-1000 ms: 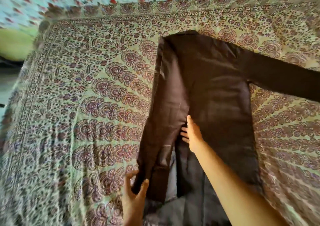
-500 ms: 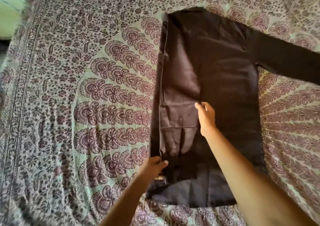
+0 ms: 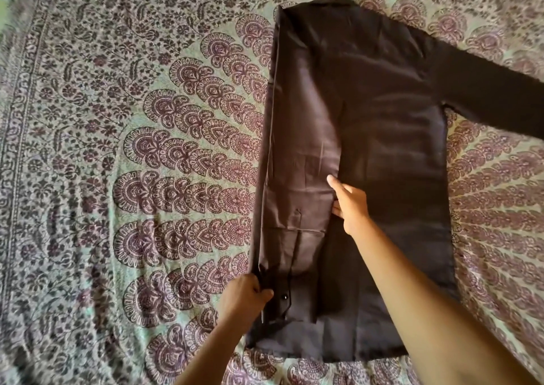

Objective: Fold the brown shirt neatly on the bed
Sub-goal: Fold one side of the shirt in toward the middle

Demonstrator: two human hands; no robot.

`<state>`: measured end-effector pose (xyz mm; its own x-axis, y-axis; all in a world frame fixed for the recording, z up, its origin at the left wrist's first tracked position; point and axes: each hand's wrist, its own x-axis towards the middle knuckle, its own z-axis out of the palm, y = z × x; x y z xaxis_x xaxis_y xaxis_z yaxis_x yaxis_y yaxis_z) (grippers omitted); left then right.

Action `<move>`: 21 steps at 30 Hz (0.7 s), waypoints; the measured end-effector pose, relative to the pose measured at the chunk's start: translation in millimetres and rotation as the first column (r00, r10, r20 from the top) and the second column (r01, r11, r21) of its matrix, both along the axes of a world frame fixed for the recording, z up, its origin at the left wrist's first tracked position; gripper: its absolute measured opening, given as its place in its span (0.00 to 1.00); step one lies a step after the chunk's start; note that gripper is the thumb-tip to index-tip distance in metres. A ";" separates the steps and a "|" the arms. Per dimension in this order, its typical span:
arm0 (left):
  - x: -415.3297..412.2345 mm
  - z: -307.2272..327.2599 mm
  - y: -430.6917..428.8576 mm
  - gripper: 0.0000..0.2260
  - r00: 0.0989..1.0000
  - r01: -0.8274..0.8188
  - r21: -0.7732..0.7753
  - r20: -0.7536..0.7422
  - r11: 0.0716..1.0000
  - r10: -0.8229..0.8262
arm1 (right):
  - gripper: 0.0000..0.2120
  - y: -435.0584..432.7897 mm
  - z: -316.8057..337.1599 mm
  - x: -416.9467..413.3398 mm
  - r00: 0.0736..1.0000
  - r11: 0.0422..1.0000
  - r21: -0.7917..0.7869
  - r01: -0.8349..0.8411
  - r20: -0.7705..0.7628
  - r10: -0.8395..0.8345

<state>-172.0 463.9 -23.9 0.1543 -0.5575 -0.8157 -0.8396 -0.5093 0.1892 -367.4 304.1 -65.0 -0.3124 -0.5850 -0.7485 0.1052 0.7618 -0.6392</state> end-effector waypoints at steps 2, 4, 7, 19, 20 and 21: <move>0.3 3.0 -11.6 0.15 0.979 0.161 0.006 0.125 0.987 -0.161 | 0.17 -20.5 -0.8 -2.4 0.998 0.998 -0.025 0.051 -0.020 -0.051; 2.0 6.0 -32.2 0.18 0.960 0.213 -0.037 0.192 0.976 -0.202 | 0.09 -41.4 1.0 -1.7 0.995 0.996 -0.050 0.073 -0.071 -0.076; 1.1 13.6 -83.4 0.15 0.969 0.201 -0.183 0.178 0.962 -0.169 | 0.07 -69.6 5.1 -0.7 0.993 0.995 -0.072 0.075 -0.084 -0.080; -24.6 -7.8 -276.3 0.28 0.893 0.427 -0.530 0.123 0.732 -0.432 | 0.18 -175.9 9.1 -13.8 0.980 0.990 -0.042 0.137 0.152 -0.130; -23.8 -10.3 -281.5 0.28 0.893 0.433 -0.487 0.120 0.758 -0.433 | 0.17 -183.7 6.5 -15.7 0.975 0.990 -0.031 0.136 0.182 -0.128; -22.9 -11.9 -284.4 0.27 0.892 0.441 -0.454 0.120 0.774 -0.437 | 0.12 -190.7 5.1 -17.0 0.972 0.990 -0.040 0.137 0.200 -0.126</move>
<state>-194.9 179.5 -35.8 -0.1939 -0.8727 -0.4481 -0.9529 0.0590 0.2975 -384.4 113.5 -59.9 -0.2395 -0.5890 -0.7718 0.3297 0.6984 -0.6353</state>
